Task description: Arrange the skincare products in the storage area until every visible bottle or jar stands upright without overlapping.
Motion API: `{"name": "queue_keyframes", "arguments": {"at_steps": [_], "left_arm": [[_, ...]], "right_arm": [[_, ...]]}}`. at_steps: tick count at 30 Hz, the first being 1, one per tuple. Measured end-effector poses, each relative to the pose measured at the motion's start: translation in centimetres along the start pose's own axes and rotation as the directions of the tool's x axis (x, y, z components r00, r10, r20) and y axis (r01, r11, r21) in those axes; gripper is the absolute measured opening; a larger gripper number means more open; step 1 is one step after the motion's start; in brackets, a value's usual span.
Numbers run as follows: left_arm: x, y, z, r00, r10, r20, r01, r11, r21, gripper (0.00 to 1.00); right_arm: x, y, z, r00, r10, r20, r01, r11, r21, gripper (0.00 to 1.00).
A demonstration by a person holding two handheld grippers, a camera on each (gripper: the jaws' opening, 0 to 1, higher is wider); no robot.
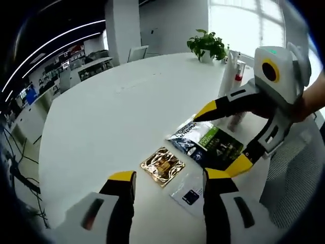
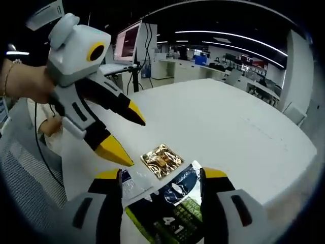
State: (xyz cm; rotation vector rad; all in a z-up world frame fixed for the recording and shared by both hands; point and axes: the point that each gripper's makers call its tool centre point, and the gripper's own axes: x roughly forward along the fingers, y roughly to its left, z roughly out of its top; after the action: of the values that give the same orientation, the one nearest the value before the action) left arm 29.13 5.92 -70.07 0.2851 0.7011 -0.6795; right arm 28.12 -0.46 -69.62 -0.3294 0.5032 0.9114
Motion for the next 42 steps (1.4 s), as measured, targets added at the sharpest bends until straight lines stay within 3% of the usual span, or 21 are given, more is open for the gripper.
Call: {"name": "queue_keyframes", "arguments": {"at_steps": [7, 12, 16, 24, 35, 42], "left_arm": [[-1.7, -1.6, -0.4, 1.000, -0.013, 0.020, 0.013, 0.999, -0.040, 0.62], [-2.9, -2.8, -0.4, 0.999, -0.015, 0.039, 0.018, 0.997, -0.076, 0.66], [-3.7, -3.4, -0.7, 0.999, -0.017, 0.051, 0.021, 0.996, -0.092, 0.70], [-5.5, -3.8, -1.1, 0.998, 0.006, 0.068, 0.004, 0.990, -0.142, 0.76], [-7.2, -4.8, -2.8, 0.998, 0.027, 0.065, -0.012, 0.976, -0.216, 0.93], [-8.4, -5.3, -3.9, 0.995, 0.040, 0.090, -0.015, 0.964, -0.267, 0.99]], "right_arm": [[-3.9, 0.1, 2.1, 0.995, -0.046, 0.093, 0.046, 0.999, 0.004, 0.74], [-6.4, 0.4, 2.3, 0.990, -0.057, 0.128, 0.056, 0.998, 0.014, 0.81], [-8.3, 0.8, 1.6, 0.989, -0.068, 0.135, 0.066, 0.998, 0.015, 0.91], [-12.3, 0.1, -0.3, 0.981, -0.135, 0.136, 0.124, 0.988, 0.087, 0.98], [-16.6, -3.7, -3.7, 0.955, -0.278, 0.106, 0.251, 0.944, 0.215, 0.99], [-17.2, -4.5, -4.2, 0.944, -0.315, 0.101, 0.281, 0.925, 0.255, 0.99]]}}
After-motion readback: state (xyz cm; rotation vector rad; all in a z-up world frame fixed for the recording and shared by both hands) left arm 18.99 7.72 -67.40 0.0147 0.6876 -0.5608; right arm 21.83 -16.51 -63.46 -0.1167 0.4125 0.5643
